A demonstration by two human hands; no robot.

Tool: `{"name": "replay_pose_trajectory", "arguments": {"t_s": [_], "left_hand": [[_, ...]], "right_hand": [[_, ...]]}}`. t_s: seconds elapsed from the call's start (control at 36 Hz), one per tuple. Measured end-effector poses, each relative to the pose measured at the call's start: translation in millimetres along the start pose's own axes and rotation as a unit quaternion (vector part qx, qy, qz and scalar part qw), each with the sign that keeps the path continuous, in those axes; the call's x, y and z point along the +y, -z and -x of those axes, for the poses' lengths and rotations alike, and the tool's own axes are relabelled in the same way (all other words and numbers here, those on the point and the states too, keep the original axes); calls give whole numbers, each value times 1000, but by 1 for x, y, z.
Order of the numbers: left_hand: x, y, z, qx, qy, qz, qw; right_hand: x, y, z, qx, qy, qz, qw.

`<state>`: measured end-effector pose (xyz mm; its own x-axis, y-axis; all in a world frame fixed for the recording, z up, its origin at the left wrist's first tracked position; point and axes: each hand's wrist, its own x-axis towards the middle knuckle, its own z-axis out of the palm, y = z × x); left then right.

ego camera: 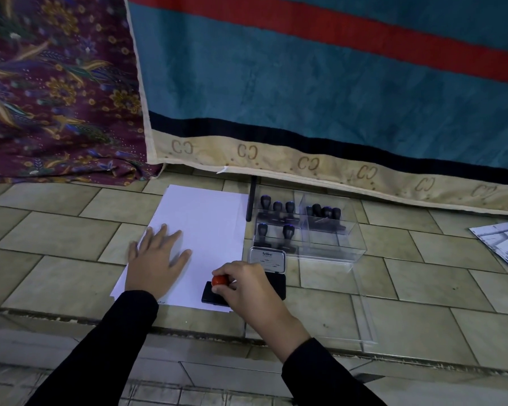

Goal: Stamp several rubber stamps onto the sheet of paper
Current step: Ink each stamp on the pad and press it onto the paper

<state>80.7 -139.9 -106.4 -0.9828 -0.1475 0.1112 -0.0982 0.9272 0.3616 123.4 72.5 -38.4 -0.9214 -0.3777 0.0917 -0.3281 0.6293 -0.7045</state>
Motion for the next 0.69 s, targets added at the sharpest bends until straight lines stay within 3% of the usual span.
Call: {"name": "replay_pose_trajectory", "arguments": {"t_s": [0.31, 0.58, 0.69], "left_hand": [[1, 2, 0, -8, 0, -3, 1000], [12, 8, -2, -41, 8, -82, 996], [14, 11, -4, -51, 12, -69, 996]], "right_hand": [[2, 1, 0, 1, -14, -22, 1000], [4, -1, 3, -5, -23, -19, 1000], [9, 17, 0, 51, -81, -102, 990]]}}
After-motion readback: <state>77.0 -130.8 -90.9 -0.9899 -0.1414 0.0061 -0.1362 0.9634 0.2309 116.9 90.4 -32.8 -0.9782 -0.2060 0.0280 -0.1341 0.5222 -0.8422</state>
